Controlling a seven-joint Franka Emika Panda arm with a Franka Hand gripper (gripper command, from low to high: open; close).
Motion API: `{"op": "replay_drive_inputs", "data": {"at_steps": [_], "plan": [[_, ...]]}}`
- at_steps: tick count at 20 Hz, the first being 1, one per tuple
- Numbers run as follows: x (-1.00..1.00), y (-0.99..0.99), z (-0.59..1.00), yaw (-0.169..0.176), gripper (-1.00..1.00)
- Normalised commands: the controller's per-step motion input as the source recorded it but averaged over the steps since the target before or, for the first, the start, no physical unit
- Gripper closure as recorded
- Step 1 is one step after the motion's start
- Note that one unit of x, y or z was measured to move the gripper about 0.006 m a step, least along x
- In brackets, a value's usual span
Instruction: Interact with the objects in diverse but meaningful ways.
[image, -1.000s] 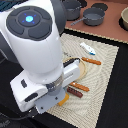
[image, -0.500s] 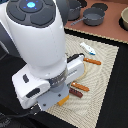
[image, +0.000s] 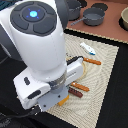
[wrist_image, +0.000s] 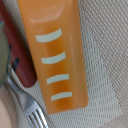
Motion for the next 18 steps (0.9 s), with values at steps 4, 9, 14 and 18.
{"op": "replay_drive_inputs", "data": {"at_steps": [4, 9, 14, 18], "plan": [[0.08, 0.05, -0.12, 0.000, -1.00], [0.06, 0.02, -0.13, 0.000, -1.00], [0.18, 0.04, -0.07, 0.000, -1.00], [0.28, 0.05, -0.05, 0.000, -1.00]]}}
